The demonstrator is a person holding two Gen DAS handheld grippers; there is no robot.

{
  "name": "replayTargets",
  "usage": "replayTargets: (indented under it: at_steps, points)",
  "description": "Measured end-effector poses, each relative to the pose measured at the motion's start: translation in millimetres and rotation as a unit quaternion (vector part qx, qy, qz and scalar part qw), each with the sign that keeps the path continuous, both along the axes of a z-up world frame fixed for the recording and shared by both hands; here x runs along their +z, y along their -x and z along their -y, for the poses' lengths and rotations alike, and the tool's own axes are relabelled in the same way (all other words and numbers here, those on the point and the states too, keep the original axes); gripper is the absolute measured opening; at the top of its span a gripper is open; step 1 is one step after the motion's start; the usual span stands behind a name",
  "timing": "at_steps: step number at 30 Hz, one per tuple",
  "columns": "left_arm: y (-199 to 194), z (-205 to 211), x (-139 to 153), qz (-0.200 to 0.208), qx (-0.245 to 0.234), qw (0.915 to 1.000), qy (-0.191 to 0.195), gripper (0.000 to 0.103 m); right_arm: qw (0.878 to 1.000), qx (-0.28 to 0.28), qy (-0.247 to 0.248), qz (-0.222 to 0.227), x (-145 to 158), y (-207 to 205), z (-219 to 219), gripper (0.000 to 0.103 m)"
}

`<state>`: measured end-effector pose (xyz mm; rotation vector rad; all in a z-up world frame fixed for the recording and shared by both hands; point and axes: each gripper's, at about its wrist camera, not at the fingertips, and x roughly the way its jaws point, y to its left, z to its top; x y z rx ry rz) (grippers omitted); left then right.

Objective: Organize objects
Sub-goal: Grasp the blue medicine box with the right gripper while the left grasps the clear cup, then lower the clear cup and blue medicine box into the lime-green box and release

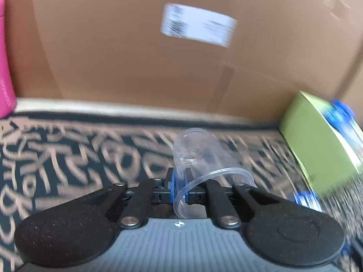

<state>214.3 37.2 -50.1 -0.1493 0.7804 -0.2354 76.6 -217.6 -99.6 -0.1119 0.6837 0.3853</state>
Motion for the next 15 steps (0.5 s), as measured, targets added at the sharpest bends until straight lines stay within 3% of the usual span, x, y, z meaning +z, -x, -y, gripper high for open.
replayTargets:
  at_steps: [2,5,10,11,13,15]
  points:
    - [21,11,-1,-0.005,-0.043,0.9991,0.003,0.007,1.000,-0.006,0.003,-0.001,2,8,5,0.066]
    - [47,29,-1,0.008,-0.072,0.9973,-0.013,0.008,1.000,-0.019,0.009,-0.003,2,11,5,0.087]
    - [52,40,-6,0.018,-0.063,0.9972,-0.035,0.015,0.999,-0.039,-0.002,-0.013,-1,-2,-1,0.089]
    - [52,41,-6,0.014,-0.062,0.9975,-0.033,0.015,0.999,-0.042,0.004,-0.012,-3,-3,-2,0.085]
    - [56,39,-3,0.007,-0.067,0.9973,-0.030,0.014,0.999,-0.045,0.002,-0.004,-2,-2,0,0.063]
    - [62,39,-2,0.004,-0.077,0.9966,-0.029,0.008,0.999,-0.045,-0.005,0.000,-2,2,5,0.058]
